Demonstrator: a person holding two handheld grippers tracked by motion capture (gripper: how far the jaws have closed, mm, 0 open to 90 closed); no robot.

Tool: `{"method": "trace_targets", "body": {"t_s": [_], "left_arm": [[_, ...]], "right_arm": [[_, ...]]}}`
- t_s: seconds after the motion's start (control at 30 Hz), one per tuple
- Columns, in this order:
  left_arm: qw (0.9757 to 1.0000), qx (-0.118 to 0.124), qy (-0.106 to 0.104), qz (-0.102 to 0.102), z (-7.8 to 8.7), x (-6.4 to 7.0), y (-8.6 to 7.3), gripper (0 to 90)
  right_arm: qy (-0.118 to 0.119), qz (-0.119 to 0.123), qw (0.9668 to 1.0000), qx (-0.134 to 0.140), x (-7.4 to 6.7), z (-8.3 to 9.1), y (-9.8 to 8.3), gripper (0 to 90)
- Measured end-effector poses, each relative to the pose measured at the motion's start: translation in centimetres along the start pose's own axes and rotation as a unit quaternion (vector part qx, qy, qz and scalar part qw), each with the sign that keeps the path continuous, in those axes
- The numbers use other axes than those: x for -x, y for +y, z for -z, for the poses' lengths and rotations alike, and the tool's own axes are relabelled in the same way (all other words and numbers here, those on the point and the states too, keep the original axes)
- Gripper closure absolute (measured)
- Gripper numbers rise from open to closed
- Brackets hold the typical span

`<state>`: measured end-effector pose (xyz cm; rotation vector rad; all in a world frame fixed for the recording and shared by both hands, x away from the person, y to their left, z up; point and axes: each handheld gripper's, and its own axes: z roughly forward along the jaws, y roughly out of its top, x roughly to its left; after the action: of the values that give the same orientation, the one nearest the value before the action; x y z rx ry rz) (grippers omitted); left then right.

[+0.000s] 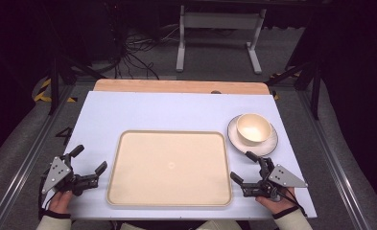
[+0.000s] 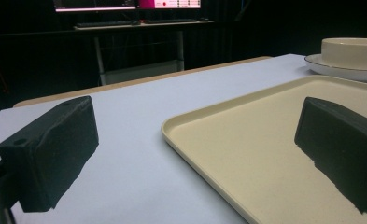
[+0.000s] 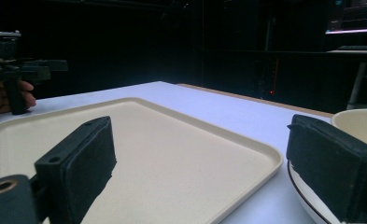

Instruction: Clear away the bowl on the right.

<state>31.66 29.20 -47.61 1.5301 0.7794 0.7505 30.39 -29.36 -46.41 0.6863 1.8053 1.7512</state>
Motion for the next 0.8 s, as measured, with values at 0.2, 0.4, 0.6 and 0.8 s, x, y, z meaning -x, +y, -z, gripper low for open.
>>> {"method": "trace_targets", "body": {"t_s": [0.2, 0.4, 0.6, 0.8], "left_arm": [[1.0, 0.001, 0.0, -0.001, 0.0, 0.02, 0.0, 0.1], [1.0, 0.001, 0.0, -0.001, 0.0, 0.01, 0.0, 0.2], [1.0, 0.0, 0.0, 0.0, 0.0, 0.0, 0.0, 0.1], [1.0, 0.0, 0.0, 0.0, -0.01, -0.02, 0.01, 0.1]], "right_arm": [[-0.003, -0.002, 1.0, -0.002, -0.05, -0.04, 0.01, 7.6], [-0.003, -0.001, 1.0, -0.001, -0.02, -0.04, 0.01, 7.8], [-0.009, -0.007, 0.9999, -0.002, 0.09, -0.03, 0.05, 10.3], [-0.021, -0.019, 0.9989, -0.037, 0.26, -0.15, 0.47, 15.5]]}}
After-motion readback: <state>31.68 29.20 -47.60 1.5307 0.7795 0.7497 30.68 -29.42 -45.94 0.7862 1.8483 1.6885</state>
